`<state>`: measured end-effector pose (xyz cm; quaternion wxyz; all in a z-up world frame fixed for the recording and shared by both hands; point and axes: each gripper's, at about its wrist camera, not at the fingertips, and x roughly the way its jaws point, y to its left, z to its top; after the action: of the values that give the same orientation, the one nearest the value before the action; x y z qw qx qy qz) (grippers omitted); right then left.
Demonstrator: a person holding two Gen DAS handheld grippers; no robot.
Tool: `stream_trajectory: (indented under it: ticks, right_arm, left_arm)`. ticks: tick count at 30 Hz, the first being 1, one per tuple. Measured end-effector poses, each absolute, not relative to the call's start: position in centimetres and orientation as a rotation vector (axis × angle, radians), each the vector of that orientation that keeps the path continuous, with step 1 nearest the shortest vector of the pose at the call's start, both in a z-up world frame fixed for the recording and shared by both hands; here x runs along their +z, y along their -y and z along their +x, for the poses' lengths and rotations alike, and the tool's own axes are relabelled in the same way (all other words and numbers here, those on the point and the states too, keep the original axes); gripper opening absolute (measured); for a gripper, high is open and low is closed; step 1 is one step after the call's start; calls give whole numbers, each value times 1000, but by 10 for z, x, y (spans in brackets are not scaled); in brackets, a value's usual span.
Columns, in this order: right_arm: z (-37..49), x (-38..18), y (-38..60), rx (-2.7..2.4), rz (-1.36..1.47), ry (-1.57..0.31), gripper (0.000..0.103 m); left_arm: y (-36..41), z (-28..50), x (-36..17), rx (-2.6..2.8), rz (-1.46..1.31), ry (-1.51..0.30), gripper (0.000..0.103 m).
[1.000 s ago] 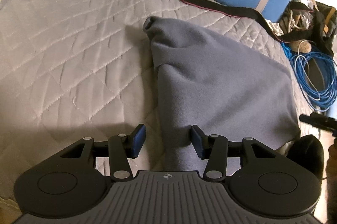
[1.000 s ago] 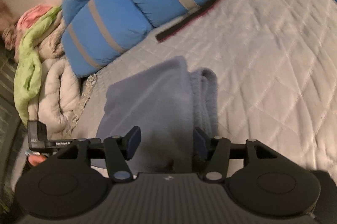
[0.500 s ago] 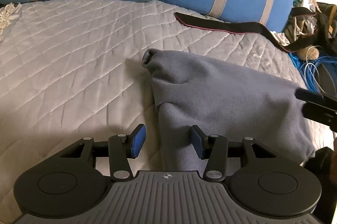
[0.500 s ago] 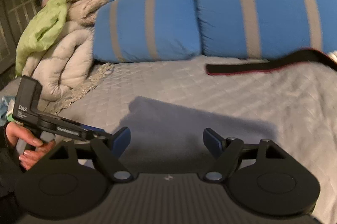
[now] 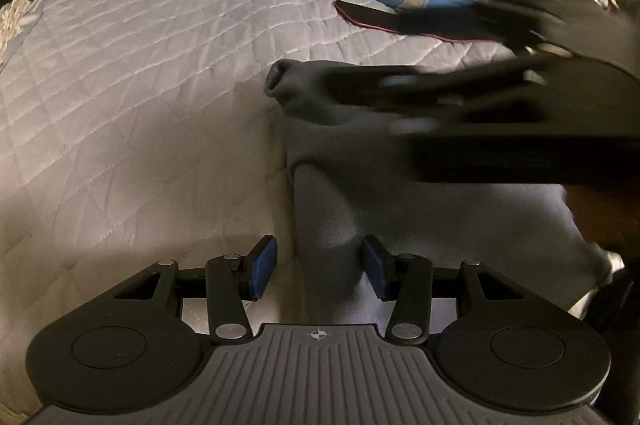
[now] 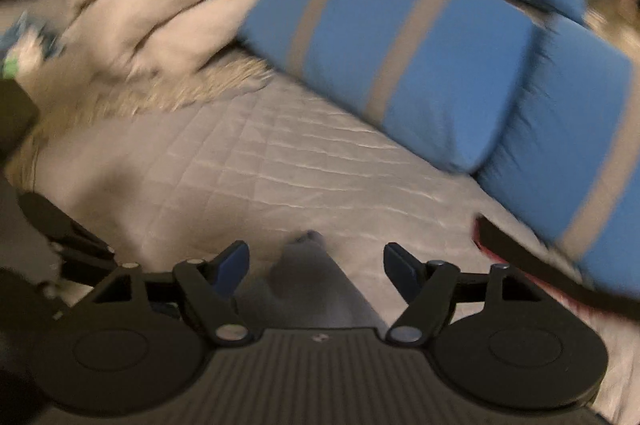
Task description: Fold clothes
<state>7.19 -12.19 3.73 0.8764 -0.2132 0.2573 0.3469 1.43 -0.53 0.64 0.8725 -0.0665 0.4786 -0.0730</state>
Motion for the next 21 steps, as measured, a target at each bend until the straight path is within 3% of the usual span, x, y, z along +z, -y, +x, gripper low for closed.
stream_trajectory:
  ticks: [4, 11, 13, 16, 21]
  right_arm:
    - [82, 23, 91, 821, -598, -540, 55]
    - [98, -3, 58, 796, -821, -579, 36]
    - [102, -8, 58, 756, -843, -597, 4]
    - [118, -3, 71, 711, -696, -665, 2]
    - [164, 6, 120, 649, -132, -872, 1]
  left_arm:
    - [-5, 15, 4, -149, -209, -1033, 47]
    - [-7, 15, 4, -152, -212, -1044, 47]
    - [-7, 14, 4, -153, -212, -1047, 48]
    - [-6, 14, 3, -151, -212, -1051, 48]
    - [-4, 13, 3, -147, -196, -1057, 48]
